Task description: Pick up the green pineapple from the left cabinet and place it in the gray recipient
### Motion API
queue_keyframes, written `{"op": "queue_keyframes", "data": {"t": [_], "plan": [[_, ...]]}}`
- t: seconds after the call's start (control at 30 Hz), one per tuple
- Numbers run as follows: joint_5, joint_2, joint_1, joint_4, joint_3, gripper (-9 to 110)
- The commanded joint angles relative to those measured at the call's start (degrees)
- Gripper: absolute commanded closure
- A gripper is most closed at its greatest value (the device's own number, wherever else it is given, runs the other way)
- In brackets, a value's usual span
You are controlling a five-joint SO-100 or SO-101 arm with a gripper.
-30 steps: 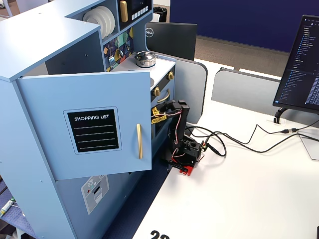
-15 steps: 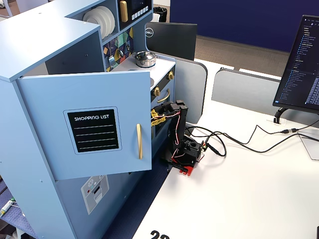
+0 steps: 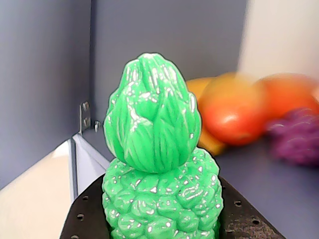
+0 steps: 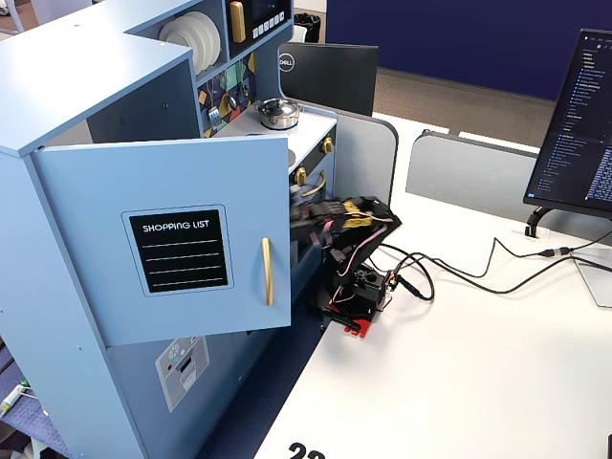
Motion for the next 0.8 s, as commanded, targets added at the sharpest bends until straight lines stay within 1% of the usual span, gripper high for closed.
{"op": "queue_keyframes", "data": {"t": [0.0, 0.07, 0.23, 0.33, 0.43, 0.57, 0.63, 0.77], "plan": [[-1.1, 16.6, 8.0, 9.4, -1.5, 102], [0.0, 19.3, 14.1, 13.2, -3.6, 102], [5.2, 21.1, 31.3, 17.0, -7.4, 102], [9.1, 18.9, 41.1, 17.8, -9.0, 102], [12.8, 14.2, 48.0, 16.9, -10.3, 102], [13.3, 2.8, 50.8, 15.6, -15.2, 102], [13.3, -2.9, 50.5, 15.1, -18.5, 102], [12.2, -12.2, 48.7, 9.8, -21.6, 102]]}}
